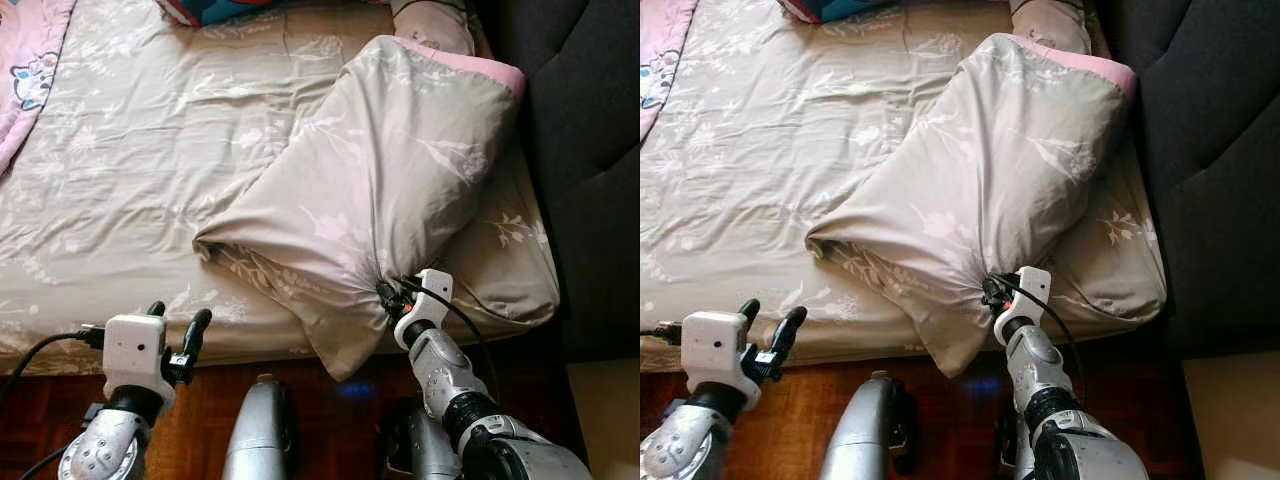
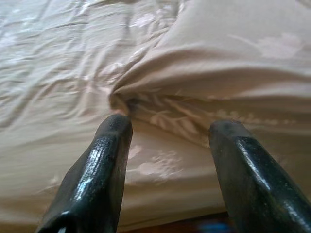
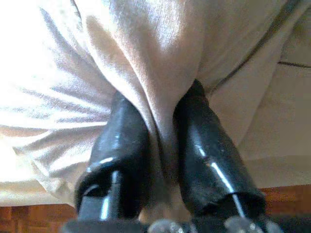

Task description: Clean up the room

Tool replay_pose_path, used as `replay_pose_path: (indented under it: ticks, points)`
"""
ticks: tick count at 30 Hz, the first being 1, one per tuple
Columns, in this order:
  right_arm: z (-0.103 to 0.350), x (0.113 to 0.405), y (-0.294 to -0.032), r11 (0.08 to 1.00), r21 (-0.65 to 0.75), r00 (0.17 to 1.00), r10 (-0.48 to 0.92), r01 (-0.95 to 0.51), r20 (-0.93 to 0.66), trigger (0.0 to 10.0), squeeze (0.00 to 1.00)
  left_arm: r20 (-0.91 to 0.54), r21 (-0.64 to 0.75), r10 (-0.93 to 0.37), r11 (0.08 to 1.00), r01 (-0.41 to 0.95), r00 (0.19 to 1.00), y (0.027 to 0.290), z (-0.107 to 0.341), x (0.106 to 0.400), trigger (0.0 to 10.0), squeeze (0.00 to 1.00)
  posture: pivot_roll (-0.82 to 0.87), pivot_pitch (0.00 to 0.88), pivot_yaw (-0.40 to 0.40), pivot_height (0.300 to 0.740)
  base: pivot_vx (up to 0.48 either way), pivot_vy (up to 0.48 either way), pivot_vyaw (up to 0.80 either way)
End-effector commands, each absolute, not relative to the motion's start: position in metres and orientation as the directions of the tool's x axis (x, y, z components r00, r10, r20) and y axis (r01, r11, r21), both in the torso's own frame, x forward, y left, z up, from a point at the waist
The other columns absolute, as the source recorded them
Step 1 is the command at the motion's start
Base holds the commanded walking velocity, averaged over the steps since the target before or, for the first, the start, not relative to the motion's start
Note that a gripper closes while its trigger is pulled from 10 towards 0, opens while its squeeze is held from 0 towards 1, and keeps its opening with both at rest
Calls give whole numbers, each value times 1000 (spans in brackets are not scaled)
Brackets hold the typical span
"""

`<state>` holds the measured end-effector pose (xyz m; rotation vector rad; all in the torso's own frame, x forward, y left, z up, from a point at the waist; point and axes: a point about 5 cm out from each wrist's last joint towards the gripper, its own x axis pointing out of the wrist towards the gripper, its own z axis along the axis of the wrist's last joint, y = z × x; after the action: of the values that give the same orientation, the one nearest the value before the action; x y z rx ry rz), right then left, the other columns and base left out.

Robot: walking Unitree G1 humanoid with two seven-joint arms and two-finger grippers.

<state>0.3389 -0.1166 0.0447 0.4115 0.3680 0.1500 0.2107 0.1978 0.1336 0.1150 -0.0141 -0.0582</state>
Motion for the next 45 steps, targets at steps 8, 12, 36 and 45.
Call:
replay_pose_path:
  ticks: [8, 12, 36, 45]
  points:
    - [21, 325, -142, 938, 340, 875, 104, 72, -472, 0, 0, -4, 108, -30, 994, 30, 1000, 194, 116, 222, 10000, 0, 163, 317, -8, 659, 0, 0, 0]
    - [29, 330, -158, 938, 328, 893, 48, 114, -448, 0, 0, -2, 103, -32, 994, 32, 999, 193, 112, 230, 10000, 0, 129, 290, -14, 659, 0, 0, 0]
    - [117, 309, -368, 801, -121, 768, -597, 586, -233, 0, 0, 72, 74, -34, 997, 29, 997, 190, 105, 263, 10000, 0, 20, 191, -26, 659, 0, 0, 0]
    - [110, 317, -350, 823, -205, 790, -566, 529, -235, 10000, 0, 68, 82, -46, 996, 41, 997, 190, 105, 263, 10000, 0, 36, 198, -12, 659, 0, 0, 0]
